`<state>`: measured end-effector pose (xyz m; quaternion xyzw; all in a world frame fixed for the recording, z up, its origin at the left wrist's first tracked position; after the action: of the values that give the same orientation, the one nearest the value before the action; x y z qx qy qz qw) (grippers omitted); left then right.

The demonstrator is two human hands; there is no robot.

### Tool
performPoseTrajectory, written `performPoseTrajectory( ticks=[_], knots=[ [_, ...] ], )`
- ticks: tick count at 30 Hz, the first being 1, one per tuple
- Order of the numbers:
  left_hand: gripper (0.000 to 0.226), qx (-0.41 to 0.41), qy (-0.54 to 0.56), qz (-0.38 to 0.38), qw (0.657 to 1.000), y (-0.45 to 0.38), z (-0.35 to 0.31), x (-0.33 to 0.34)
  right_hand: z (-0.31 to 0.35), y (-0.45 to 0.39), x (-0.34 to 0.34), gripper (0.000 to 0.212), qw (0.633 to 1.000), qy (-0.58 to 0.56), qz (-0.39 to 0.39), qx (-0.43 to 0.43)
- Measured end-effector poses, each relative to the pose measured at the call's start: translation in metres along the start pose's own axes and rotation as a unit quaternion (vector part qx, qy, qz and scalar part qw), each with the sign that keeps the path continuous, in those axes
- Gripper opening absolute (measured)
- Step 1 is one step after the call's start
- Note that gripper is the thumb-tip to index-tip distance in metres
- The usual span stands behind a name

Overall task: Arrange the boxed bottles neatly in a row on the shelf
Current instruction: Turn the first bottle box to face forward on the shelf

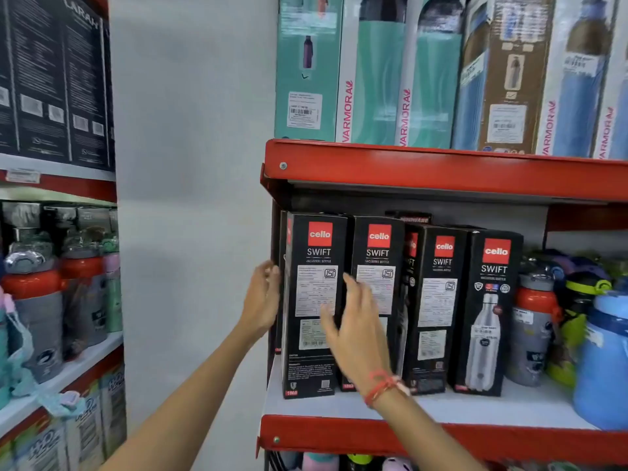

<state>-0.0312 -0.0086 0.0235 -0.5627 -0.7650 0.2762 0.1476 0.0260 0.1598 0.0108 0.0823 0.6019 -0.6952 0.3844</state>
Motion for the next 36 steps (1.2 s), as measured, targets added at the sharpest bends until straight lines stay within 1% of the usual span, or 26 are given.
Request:
performPoseTrajectory(
  ticks=[2,3,4,5,6,8,12,15,17,18,20,23,25,27,29,32,36],
  knots=[
    [0.06,-0.105,0.053,0.118,0.986,0.004,0.013,0.015,0.006,0.007,0.022,0.083,0.992,-0.041,0.093,0.079],
    [0.063,-0.139,0.077,0.156,0.975,0.006,0.02,0.021,0.01,0.011,0.033,0.093,0.985,-0.051,0.133,0.1],
    [0.064,-0.157,0.103,0.182,0.965,0.008,0.022,0.026,0.015,0.014,0.042,0.1,0.979,-0.053,0.163,0.11],
    [0.065,-0.16,0.11,0.189,0.963,0.008,0.024,0.027,0.019,0.013,0.047,0.105,0.976,-0.052,0.172,0.119],
    [0.065,-0.16,0.116,0.187,0.962,0.007,0.025,0.025,0.022,0.011,0.049,0.108,0.975,-0.046,0.177,0.126],
    [0.07,-0.155,0.136,0.172,0.963,0.007,0.025,0.02,0.024,0.005,0.046,0.112,0.978,-0.038,0.162,0.129],
    [0.077,-0.119,0.149,0.137,0.972,0.014,0.012,0.001,0.027,0.007,0.03,0.121,0.983,-0.074,0.141,0.094],
    [0.064,-0.091,0.155,0.128,0.975,0.018,-0.006,-0.018,0.023,0.006,0.012,0.122,0.982,-0.118,0.14,0.05],
    [0.051,-0.081,0.157,0.134,0.975,0.025,-0.015,-0.028,0.015,0.001,0.003,0.122,0.977,-0.145,0.155,0.018],
    [0.05,-0.074,0.15,0.137,0.976,0.029,-0.018,-0.032,0.01,-0.002,0.0,0.123,0.972,-0.158,0.173,0.008],
    [0.053,-0.058,0.117,0.135,0.982,0.038,-0.023,-0.037,0.001,-0.005,-0.003,0.123,0.957,-0.183,0.223,-0.003],
    [0.056,-0.024,0.079,0.09,0.993,0.047,-0.03,-0.039,-0.005,-0.012,-0.002,0.122,0.942,-0.201,0.269,-0.023],
    [0.06,-0.006,0.062,0.044,0.997,0.051,-0.032,-0.035,-0.003,-0.02,-0.001,0.121,0.935,-0.214,0.281,-0.034],
    [0.065,0.018,0.035,-0.005,0.999,0.054,-0.033,-0.027,0.001,-0.028,0.002,0.115,0.928,-0.237,0.284,-0.038],
    [0.075,0.039,0.003,-0.038,0.999,0.054,-0.032,-0.02,0.002,-0.036,0.007,0.11,0.93,-0.236,0.28,-0.028],
    [0.084,0.045,-0.022,-0.036,0.998,0.048,-0.027,-0.011,0.0,-0.043,0.018,0.109,0.931,-0.222,0.29,-0.014],
    [0.086,0.014,-0.019,-0.04,0.999,0.047,-0.013,-0.001,-0.007,-0.045,0.033,0.108,0.934,-0.201,0.296,0.003]
  ],
)
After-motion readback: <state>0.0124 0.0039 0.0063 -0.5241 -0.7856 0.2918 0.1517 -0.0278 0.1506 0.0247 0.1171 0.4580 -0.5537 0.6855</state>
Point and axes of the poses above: each hand's wrist, its own y-axis away from the middle knuckle, its own x-axis out of the palm, z = x × y, the point moved 4 cm from there along -y, towards the middle knuckle, and after that the axes turned 10 degrees about y, right-handed, at the moved point
